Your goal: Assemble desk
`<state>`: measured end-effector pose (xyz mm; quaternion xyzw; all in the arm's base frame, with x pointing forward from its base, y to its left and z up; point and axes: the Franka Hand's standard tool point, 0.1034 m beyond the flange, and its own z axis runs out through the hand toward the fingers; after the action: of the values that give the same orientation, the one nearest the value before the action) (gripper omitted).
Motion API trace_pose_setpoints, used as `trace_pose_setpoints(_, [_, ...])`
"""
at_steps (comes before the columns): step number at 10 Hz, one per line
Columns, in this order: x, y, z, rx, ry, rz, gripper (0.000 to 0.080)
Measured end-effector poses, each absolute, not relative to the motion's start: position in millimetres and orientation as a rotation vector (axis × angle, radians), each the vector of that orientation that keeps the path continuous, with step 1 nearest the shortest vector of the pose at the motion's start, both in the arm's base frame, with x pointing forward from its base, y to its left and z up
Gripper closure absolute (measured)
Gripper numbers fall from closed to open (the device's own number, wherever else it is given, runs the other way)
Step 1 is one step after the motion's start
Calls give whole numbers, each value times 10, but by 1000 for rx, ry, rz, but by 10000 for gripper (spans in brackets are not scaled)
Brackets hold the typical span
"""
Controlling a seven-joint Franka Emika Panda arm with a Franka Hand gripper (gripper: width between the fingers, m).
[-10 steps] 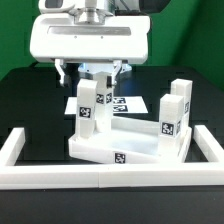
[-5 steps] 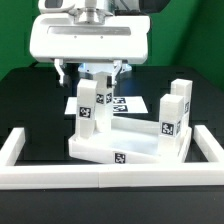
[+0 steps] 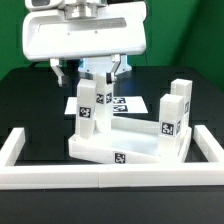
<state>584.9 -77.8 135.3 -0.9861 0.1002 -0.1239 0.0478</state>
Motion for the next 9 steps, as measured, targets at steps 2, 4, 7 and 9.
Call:
trace_pose_setpoints(2, [5780,-703,1227,-2978,312,-157,151])
trace_pose_setpoints(4, [5690,-733,1152,-2952,309,6,151])
trace_pose_setpoints(7, [5692,-789,1141,-2954,341,4,274])
trace_pose_setpoints(9, [5691,-790,1139,-2953,351,5,410])
